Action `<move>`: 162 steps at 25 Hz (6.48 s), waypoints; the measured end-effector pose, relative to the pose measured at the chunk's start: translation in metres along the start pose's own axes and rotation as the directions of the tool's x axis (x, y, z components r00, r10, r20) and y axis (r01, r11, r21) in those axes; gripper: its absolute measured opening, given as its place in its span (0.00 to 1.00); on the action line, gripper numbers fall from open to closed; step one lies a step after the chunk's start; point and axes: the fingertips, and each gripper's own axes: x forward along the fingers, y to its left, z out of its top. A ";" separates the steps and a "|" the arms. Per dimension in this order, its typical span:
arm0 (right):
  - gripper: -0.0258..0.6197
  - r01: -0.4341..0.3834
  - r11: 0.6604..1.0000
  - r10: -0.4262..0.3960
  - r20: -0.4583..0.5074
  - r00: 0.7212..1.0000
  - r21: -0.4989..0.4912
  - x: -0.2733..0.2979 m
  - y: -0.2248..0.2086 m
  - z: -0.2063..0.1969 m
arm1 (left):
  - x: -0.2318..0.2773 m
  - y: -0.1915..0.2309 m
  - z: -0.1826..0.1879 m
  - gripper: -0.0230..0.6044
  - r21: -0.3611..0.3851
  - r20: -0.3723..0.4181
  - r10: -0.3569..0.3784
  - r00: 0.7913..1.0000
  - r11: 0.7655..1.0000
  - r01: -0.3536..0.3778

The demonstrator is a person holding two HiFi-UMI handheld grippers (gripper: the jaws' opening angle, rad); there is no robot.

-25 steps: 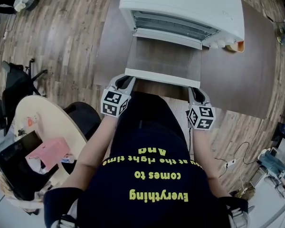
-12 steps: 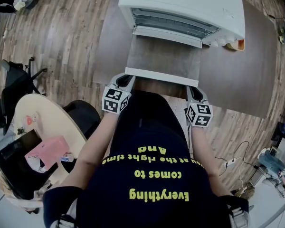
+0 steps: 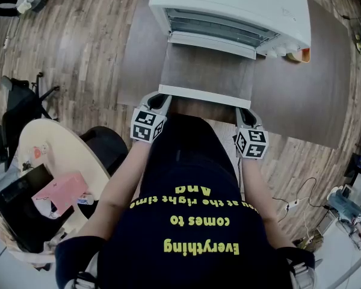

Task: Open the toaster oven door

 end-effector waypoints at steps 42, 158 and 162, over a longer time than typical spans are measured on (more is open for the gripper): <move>0.20 -0.027 0.999 0.027 0.016 1.000 -0.024 -0.002 0.002 0.003 | -0.001 0.000 0.004 0.21 0.036 -0.010 0.049 0.999 0.998 -0.048; 0.06 -0.054 0.985 0.155 0.710 0.686 -0.163 -0.181 0.053 0.336 | -0.162 -0.042 0.333 0.04 0.179 0.704 0.037 0.709 0.957 -0.228; 0.06 -0.055 0.982 0.168 0.709 0.685 -0.180 -0.181 0.061 0.338 | -0.164 -0.043 0.333 0.04 0.186 0.705 0.033 0.709 0.956 -0.229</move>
